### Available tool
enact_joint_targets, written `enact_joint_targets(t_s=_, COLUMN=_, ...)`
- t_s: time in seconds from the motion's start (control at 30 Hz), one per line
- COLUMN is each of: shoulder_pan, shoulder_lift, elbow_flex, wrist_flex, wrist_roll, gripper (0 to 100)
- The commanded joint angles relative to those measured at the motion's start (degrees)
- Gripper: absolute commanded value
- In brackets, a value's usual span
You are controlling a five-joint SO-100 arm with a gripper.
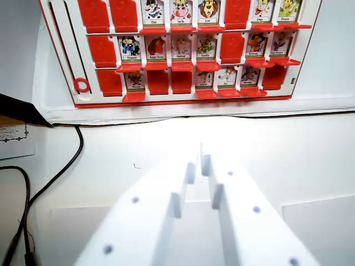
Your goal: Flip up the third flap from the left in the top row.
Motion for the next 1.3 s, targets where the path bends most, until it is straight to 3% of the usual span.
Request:
enact_joint_targets(t_s=0.0, shoulder_pan=0.18, shoulder_lift=-0.79, elbow_flex=-3.08, wrist_flex=-2.37, wrist_roll=-0.44, gripper=0)
enact_joint_targets(t_s=0.4, shoulder_pan=0.35, shoulder_lift=-0.88, elbow_flex=-1.14, wrist_flex=-4.57, wrist_roll=-0.79, gripper=0)
enact_joint_targets(t_s=0.8, shoulder_pan=-0.97, shoulder_lift=-6.42, elbow_flex=9.76, wrist_flex=-25.05, wrist_roll=-2.64, gripper=0)
enact_joint_targets(t_s=1.07, shoulder_pan=-4.04, shoulder_lift=-17.14, elbow_flex=11.60, wrist_flex=-34.37, wrist_roll=3.43, gripper=0)
enact_joint_targets(t_s=1.27, shoulder_pan=-5.98, shoulder_lift=-25.84, elbow_flex=8.70, wrist_flex=-39.20, wrist_roll=4.57, gripper=0)
